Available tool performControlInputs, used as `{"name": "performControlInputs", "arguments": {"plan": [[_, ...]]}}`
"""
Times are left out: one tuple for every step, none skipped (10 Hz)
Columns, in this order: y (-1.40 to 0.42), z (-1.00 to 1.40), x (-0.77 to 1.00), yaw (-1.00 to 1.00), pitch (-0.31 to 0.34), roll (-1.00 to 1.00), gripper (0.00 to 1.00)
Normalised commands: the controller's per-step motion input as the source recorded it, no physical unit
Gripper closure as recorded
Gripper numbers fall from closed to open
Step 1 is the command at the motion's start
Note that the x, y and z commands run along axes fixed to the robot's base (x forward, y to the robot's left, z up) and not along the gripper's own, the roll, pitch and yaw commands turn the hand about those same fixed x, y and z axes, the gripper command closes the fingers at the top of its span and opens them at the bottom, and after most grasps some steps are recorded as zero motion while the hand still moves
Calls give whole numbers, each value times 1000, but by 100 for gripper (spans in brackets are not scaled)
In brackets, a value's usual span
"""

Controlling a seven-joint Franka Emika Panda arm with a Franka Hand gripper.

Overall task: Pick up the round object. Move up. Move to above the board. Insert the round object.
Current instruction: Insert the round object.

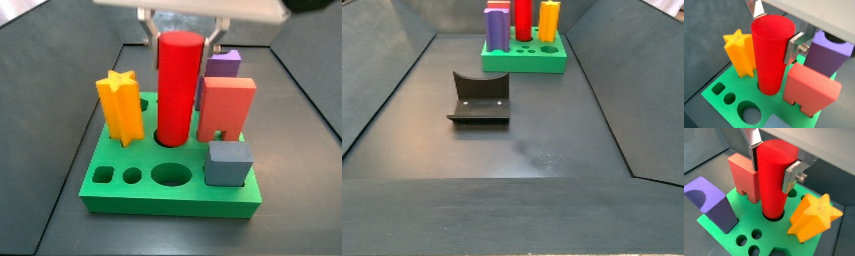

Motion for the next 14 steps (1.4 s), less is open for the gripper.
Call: {"name": "performControlInputs", "arguments": {"plan": [[-69,-289,49,-197,24,167,100],[0,-231,0,-157,29,230,100],[0,-200,-126,-109,1,241,100],[0,-214,-223,-94,0,199,100],[0,-229,-206,-94,0,189,100],[0,-237,-214,-91,0,194,100],[0,-306,-140,-94,0,87,100],[-26,-366,-9,-66,0,60,100],[-49,-417,0,-40,0,1,100],[-49,-420,0,-29,0,0,100],[-40,-254,0,-80,0,-106,100],[-6,-237,0,0,-43,-140,100],[0,-117,0,0,-9,-76,100],[-46,0,0,0,0,61,100]]}}
